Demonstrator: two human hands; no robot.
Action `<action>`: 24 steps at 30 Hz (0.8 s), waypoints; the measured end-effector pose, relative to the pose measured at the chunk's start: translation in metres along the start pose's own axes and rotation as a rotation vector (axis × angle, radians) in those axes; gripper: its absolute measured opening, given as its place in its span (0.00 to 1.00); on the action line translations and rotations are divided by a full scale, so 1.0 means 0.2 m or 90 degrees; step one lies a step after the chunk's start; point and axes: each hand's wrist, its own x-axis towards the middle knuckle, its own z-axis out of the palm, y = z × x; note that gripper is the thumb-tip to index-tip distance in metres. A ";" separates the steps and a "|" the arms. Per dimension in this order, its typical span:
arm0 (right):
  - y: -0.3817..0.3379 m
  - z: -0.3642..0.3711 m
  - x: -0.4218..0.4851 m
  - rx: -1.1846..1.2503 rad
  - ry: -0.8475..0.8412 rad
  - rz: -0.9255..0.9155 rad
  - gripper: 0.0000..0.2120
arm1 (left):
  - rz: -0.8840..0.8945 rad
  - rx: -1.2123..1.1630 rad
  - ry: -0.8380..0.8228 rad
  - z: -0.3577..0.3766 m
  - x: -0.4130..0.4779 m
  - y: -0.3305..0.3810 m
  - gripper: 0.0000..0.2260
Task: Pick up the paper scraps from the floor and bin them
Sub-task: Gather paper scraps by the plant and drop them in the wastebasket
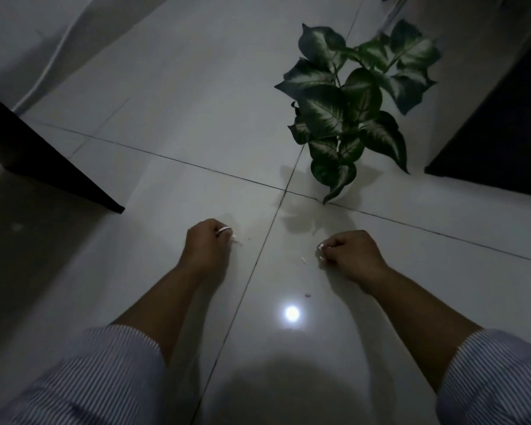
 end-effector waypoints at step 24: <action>0.09 0.22 -0.11 -0.197 0.057 -0.201 0.08 | -0.002 -0.024 0.024 0.13 -0.24 -0.04 0.06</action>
